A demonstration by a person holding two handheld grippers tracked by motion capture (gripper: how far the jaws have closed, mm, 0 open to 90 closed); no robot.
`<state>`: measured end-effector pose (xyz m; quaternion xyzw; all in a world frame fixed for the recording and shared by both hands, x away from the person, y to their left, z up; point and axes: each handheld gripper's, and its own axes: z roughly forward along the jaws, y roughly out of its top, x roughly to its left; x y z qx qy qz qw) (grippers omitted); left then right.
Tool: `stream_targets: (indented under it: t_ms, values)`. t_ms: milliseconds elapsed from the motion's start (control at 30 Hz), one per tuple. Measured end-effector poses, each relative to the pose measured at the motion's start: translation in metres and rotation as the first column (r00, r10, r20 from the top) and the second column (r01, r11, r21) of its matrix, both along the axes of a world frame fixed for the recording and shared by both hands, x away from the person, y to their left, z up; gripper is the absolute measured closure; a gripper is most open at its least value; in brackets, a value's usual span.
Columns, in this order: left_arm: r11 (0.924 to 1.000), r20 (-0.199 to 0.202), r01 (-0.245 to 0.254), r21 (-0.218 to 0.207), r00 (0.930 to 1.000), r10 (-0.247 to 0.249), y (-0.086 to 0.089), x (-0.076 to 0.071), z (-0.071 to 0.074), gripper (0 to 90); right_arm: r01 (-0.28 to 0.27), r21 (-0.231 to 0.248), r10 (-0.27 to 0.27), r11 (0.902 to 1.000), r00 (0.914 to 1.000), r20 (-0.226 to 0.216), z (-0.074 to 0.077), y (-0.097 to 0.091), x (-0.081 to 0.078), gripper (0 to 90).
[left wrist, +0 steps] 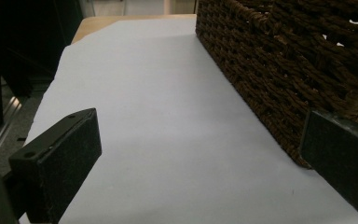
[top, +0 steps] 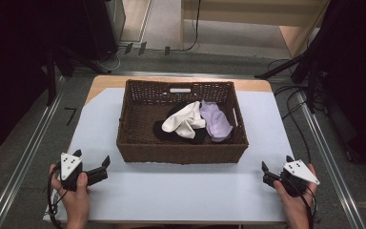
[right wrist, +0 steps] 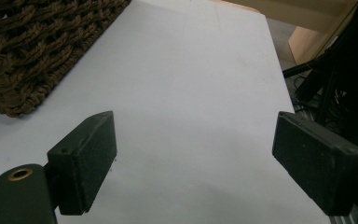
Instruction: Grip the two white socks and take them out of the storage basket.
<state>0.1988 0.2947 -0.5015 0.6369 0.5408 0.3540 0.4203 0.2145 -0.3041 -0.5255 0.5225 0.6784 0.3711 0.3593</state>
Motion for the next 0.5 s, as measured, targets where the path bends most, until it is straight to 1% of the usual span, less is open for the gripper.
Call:
stream_targets:
  t_ms: [100, 133, 167, 200, 233, 333, 400, 433, 500]
  values:
    - [0.9999, 0.005, 0.005, 0.012, 1.0, -0.005, -0.0011, -0.0011, 0.0, 0.0, -0.005, 0.013, 0.005, 0.9999, 1.0, 0.004, 0.0003, -0.0009, 0.0009, 13.9]
    - [1.0, 0.001, 0.004, 0.006, 1.0, -0.004, -0.001, -0.0004, -0.0001, 0.0, -0.005, 0.027, 0.005, 0.9996, 1.0, 0.005, 0.0004, -0.0014, 0.0009, 13.9]
    - [1.0, 0.001, 0.004, 0.006, 1.0, -0.004, -0.001, -0.0004, -0.0001, 0.0, -0.005, 0.027, 0.005, 0.9996, 1.0, 0.005, 0.0004, -0.0014, 0.0009, 13.9]
    - [0.9999, -0.005, -0.009, -0.007, 0.9999, 0.009, 0.0002, 0.0014, -0.0002, 0.0, -0.007, 0.042, 0.007, 0.9991, 0.9999, 0.011, 0.0008, -0.0027, 0.0008, 13.9]
    - [0.9998, -0.012, -0.014, -0.015, 0.9998, 0.013, 0.0007, 0.002, 0.0, 0.0, -0.009, 0.046, 0.008, 0.9989, 0.9999, 0.014, 0.0011, -0.0032, 0.0012, 13.9]
    - [0.9996, -0.006, -0.022, -0.014, 0.9997, 0.022, 0.0015, 0.0028, 0.0, 0.0, -0.012, 0.068, 0.011, 0.9976, 0.9998, 0.017, 0.002, -0.0045, 0.0026, 14.0]
    - [0.9995, -0.009, -0.03, -0.012, 0.9995, 0.03, 0.0015, 0.0031, -0.0001, 0.0, -0.004, 0.063, 0.004, 0.998, 1.0, 0.009, 0.0011, -0.0042, 0.0039, 14.1]
    - [0.9991, -0.02, -0.04, -0.017, 0.999, 0.039, 0.002, 0.0042, -0.0002, 0.0, -0.007, 0.057, 0.007, 0.9984, 0.9999, 0.01, 0.0012, -0.004, 0.0036, 14.1]
    - [0.999, -0.025, -0.04, -0.02, 0.9989, 0.04, 0.0026, 0.0048, -0.0001, 0.0, -0.011, 0.052, 0.01, 0.9986, 0.9999, 0.013, 0.0013, -0.0031, 0.0031, 14.3]
